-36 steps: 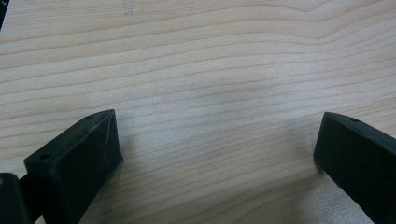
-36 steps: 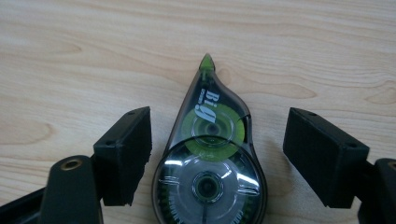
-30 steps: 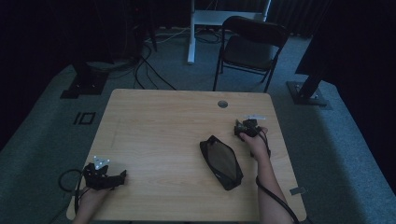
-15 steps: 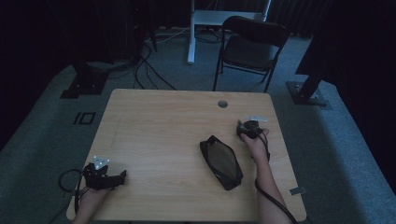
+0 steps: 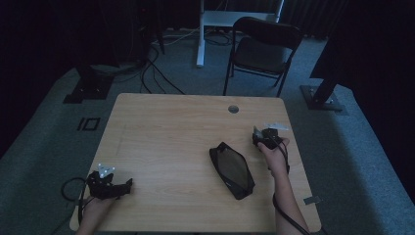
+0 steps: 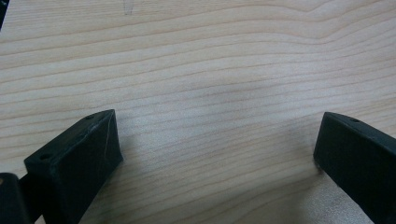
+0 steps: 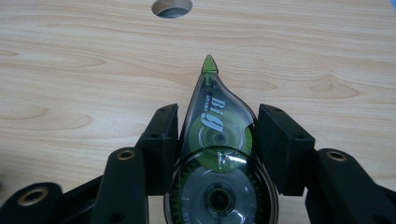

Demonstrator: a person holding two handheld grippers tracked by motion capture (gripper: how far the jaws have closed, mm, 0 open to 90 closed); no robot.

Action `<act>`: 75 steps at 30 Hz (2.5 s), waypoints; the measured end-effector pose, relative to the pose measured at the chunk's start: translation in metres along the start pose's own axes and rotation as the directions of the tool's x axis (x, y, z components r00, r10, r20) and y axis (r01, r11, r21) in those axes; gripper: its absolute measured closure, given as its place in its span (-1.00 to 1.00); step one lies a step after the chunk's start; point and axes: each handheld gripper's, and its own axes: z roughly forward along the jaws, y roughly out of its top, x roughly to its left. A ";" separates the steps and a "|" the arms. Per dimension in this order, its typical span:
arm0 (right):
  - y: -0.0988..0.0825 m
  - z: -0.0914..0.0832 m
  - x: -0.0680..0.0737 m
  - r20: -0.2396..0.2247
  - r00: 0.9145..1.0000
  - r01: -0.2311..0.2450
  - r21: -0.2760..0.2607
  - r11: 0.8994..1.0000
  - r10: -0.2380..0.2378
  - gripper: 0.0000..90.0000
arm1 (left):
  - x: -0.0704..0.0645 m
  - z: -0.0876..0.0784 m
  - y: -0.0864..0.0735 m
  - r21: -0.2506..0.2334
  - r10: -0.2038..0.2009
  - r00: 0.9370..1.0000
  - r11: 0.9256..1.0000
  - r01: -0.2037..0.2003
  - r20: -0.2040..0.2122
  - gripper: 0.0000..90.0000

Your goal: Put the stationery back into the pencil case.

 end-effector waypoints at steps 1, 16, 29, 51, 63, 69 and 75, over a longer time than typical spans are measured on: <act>0.000 -0.003 0.000 0.002 1.000 0.002 -0.005 1.000 -0.002 0.10 | 0.000 0.000 0.000 0.000 0.000 1.000 1.000 0.000 0.000 -0.98; -0.004 -0.049 0.002 -0.013 1.000 -0.010 -0.028 1.000 0.009 0.10 | 0.000 0.000 0.000 0.000 0.000 1.000 1.000 0.000 0.000 -0.98; -0.009 -0.085 0.021 -0.068 0.998 0.011 -0.057 0.998 -0.015 0.10 | 0.000 0.000 0.000 0.000 0.000 1.000 1.000 0.000 0.000 -0.98; -0.011 -0.127 0.065 -0.204 0.977 0.047 -0.103 0.994 -0.068 0.11 | 0.000 0.000 0.000 0.000 0.000 1.000 1.000 0.000 0.000 -0.98; -0.012 -0.134 0.093 -0.272 0.954 0.099 -0.099 0.990 -0.123 0.11 | 0.000 0.000 0.000 -0.001 0.000 1.000 1.000 0.000 0.000 -0.98; -0.015 -0.128 0.100 -0.282 0.950 0.113 -0.077 0.991 -0.131 0.11 | 0.000 0.000 0.000 -0.001 0.000 1.000 1.000 0.000 0.000 -0.98; -0.022 -0.116 0.108 -0.272 0.952 0.135 -0.036 0.990 -0.140 0.11 | 0.000 0.000 0.000 -0.001 0.000 1.000 1.000 0.000 0.000 -0.98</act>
